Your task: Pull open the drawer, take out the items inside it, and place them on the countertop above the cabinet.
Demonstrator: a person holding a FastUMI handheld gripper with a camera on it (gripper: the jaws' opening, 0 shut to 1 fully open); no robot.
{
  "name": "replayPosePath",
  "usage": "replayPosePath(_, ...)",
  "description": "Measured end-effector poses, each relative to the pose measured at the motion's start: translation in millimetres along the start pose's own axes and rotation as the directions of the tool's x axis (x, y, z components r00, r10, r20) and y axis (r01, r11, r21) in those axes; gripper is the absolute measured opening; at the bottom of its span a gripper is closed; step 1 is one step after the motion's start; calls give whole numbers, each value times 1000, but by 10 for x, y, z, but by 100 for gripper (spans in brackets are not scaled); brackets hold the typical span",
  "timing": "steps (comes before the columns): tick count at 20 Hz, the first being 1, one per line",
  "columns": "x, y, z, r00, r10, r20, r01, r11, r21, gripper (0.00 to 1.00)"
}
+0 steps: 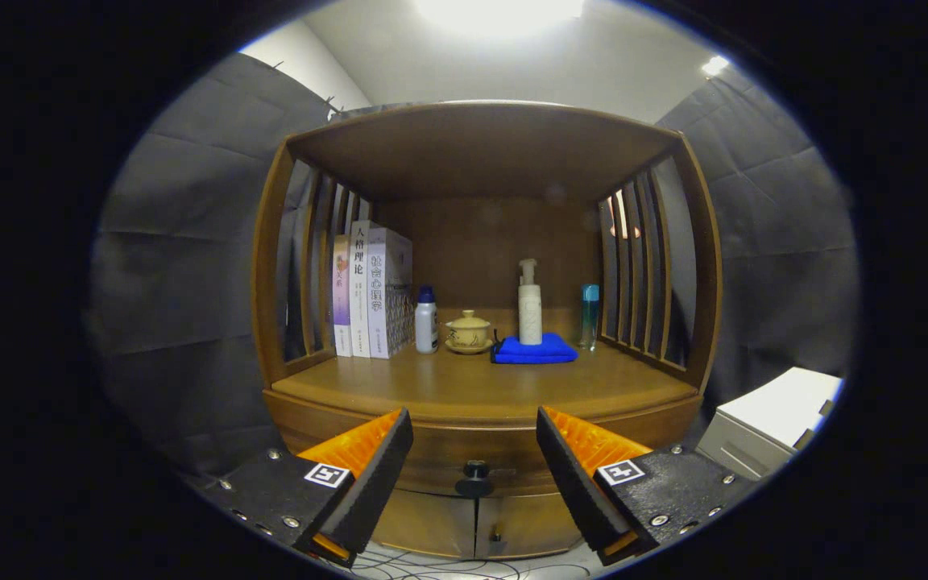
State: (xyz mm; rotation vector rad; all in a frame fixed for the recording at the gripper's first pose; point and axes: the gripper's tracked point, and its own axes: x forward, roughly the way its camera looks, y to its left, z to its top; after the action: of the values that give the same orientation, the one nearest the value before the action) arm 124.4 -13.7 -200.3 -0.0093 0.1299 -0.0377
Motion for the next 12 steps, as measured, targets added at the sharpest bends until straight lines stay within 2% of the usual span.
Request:
replayPosePath(7, 353, 97, -658, 996, -12, -93, 7, 999, -52, 96)
replayPosePath(12, 501, 111, -971, 989, -31, -145, 18, 996, -92, 94)
